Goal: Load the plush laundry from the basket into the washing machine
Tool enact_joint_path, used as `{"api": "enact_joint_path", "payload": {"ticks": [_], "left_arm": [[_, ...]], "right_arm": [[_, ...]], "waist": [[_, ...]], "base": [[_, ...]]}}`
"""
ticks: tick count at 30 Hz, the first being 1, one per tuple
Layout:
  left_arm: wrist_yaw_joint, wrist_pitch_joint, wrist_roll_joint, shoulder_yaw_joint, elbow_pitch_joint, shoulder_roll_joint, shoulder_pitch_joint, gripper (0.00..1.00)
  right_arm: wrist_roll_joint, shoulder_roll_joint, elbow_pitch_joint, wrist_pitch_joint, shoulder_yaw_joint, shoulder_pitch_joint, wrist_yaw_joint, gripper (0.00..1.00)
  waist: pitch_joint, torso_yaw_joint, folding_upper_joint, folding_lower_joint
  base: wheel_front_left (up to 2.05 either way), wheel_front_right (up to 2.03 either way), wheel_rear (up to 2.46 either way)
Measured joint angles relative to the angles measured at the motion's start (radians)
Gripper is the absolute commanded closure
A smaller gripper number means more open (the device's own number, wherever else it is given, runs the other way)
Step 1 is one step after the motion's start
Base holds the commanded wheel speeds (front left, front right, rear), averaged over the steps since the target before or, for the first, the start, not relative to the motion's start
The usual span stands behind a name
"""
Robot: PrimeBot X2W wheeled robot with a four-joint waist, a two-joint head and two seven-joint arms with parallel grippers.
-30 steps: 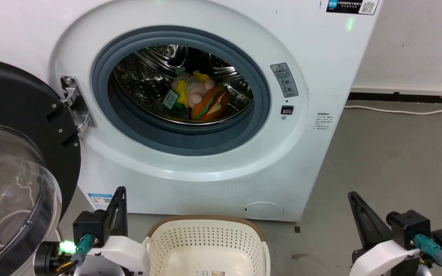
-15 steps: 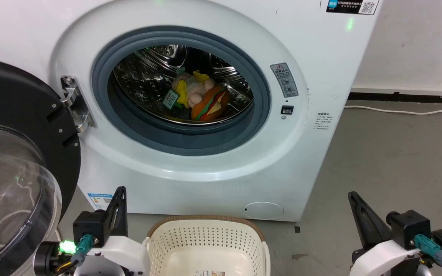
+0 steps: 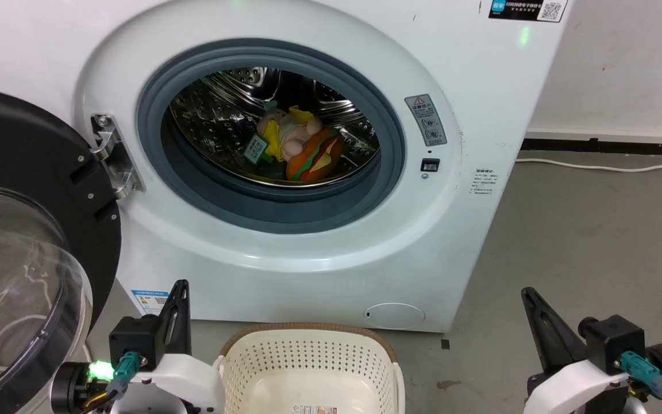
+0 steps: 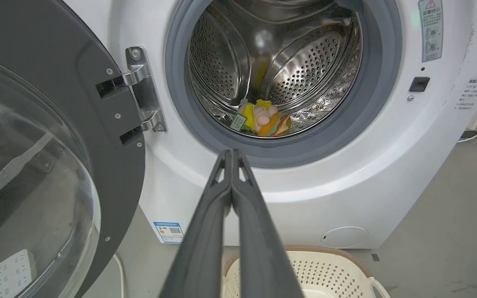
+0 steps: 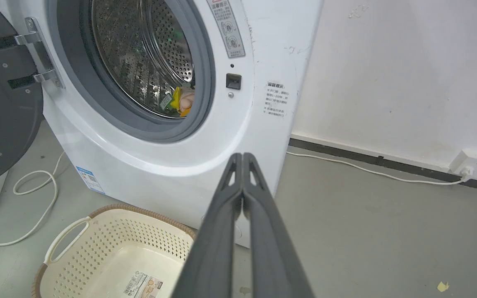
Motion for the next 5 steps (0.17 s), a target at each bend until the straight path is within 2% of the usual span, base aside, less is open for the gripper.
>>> {"api": "enact_joint_path", "payload": {"ticks": [5], "left_arm": [[0.000, 0.000, 0.000, -0.001, 0.000, 0.000, 0.000, 1.00]], "right_arm": [[0.000, 0.000, 0.000, 0.000, 0.000, 0.000, 0.000, 1.00]], "waist": [[0.000, 0.000, 0.0000, 0.0000]], "base": [[0.00, 0.00, 0.00]]}}
